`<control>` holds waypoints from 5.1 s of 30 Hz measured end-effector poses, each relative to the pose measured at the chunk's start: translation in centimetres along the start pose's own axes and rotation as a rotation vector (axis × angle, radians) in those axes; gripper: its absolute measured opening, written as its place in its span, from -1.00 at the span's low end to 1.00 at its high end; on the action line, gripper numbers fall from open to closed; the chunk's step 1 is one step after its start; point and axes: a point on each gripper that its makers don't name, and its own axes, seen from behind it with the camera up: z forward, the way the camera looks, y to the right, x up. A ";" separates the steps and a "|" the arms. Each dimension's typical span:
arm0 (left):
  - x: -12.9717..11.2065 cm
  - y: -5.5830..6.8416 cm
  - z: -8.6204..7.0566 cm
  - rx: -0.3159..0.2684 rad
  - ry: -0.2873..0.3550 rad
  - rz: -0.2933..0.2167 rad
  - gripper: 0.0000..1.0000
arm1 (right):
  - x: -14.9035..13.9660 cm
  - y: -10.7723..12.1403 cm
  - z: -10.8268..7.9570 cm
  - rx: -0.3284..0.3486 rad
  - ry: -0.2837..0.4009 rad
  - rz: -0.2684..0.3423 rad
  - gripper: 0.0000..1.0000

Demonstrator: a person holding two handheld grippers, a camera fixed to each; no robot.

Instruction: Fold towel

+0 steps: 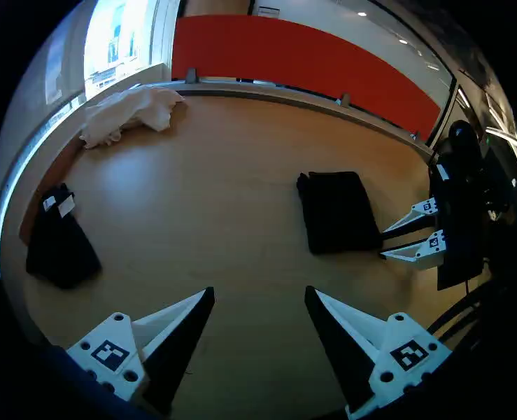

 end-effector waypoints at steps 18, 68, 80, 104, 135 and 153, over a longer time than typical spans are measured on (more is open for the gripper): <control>-0.1 -0.1 0.0 -0.002 -0.001 0.001 0.92 | 0.0 0.0 0.1 -0.006 0.003 0.024 -0.93; 4.8 1.3 -0.4 -0.064 0.074 0.065 0.92 | 16.9 6.6 -15.1 -0.194 0.344 -0.040 -0.95; 5.4 2.3 0.1 -0.080 0.073 0.080 0.92 | 15.3 9.5 -17.6 -0.242 0.342 -0.012 -0.95; 5.6 2.9 0.7 -0.064 0.055 0.102 0.92 | 9.5 17.0 -23.5 -0.327 0.331 0.080 -0.95; 5.6 3.8 0.6 -0.031 0.038 0.107 0.92 | 0.0 27.0 -31.2 -0.487 0.240 0.137 -0.95; 5.3 5.7 0.8 -0.037 0.027 0.128 0.93 | -5.2 29.3 -33.2 -0.529 0.203 0.197 -0.95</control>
